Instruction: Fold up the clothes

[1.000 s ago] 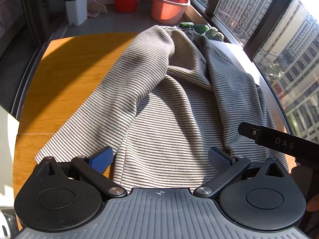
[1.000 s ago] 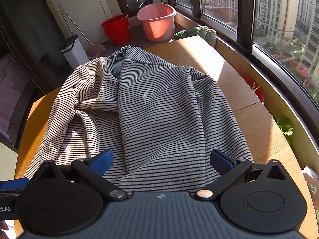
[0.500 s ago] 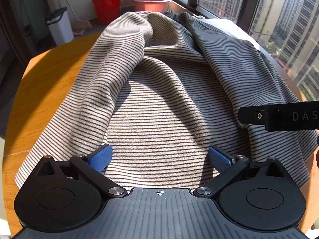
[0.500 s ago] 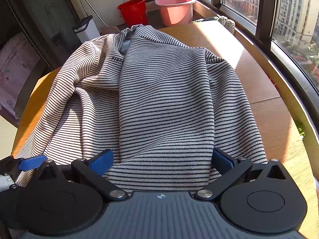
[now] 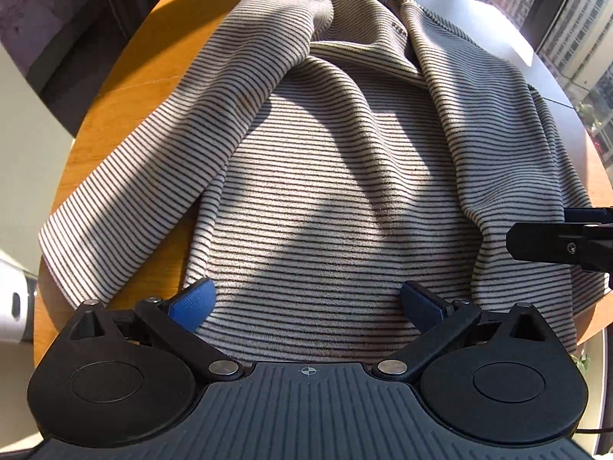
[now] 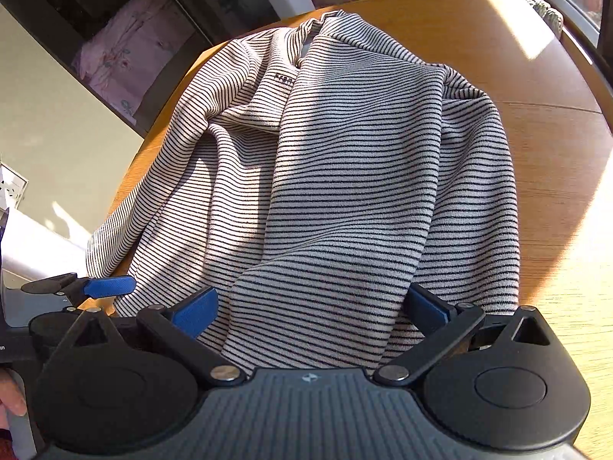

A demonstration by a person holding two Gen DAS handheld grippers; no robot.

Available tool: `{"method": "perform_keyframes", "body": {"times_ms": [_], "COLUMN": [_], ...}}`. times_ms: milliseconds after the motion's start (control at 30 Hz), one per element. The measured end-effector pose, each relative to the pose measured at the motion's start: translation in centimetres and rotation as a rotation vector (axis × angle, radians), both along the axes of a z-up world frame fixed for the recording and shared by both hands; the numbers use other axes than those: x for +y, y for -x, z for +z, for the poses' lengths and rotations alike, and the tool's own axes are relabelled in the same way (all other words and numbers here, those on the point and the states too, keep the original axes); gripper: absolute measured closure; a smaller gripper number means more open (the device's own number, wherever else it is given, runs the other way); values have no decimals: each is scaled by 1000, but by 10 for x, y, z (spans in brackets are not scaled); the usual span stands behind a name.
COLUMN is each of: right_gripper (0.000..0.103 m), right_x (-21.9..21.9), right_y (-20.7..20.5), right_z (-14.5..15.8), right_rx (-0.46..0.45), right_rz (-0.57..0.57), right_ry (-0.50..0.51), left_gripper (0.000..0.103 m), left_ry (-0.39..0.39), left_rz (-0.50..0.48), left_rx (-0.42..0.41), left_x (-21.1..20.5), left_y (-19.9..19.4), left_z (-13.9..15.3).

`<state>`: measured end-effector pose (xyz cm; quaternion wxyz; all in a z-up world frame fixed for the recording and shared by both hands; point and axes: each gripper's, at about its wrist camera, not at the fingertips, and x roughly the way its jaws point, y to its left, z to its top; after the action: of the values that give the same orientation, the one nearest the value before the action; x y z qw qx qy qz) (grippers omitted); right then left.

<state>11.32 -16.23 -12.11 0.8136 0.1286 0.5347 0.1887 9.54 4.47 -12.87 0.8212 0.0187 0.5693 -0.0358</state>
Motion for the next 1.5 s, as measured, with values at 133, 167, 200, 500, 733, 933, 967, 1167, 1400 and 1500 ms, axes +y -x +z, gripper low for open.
{"method": "perform_keyframes", "body": {"times_ms": [133, 167, 200, 500, 733, 933, 967, 1167, 1400, 1500], "right_gripper": [0, 0, 0, 0, 0, 37, 38, 38, 98, 98], "right_x": [11, 13, 16, 19, 62, 81, 82, 103, 90, 50], "right_y": [24, 23, 22, -40, -97, -92, -86, -68, -88, -113], "right_z": [2, 4, 6, 76, 69, 48, 45, 19, 38, 80], "right_rx": [19, 25, 30, -309, -358, -240, -220, -126, -128, -200], "right_rz": [78, 91, 104, 76, 64, 8, 6, 34, 54, -42], "right_ry": [30, 54, 78, 380, 536, 492, 497, 528, 637, 728], "left_gripper": [0, 0, 0, 0, 0, 0, 0, 33, 66, 68], "left_ry": [-5, -1, 3, -13, -101, 104, 128, 142, 104, 91], "left_rz": [18, 17, 16, -143, -125, -66, -76, -156, -186, -125], "left_rx": [49, 54, 59, -176, -355, -170, -155, -121, -169, -210], "left_x": [4, 5, 6, -1, 13, 54, 58, 59, 62, 76], "left_y": [23, 23, 21, -31, -115, -176, -178, -177, -189, -208], "left_z": [4, 6, 8, 57, 65, 37, 33, 19, 26, 35]}}
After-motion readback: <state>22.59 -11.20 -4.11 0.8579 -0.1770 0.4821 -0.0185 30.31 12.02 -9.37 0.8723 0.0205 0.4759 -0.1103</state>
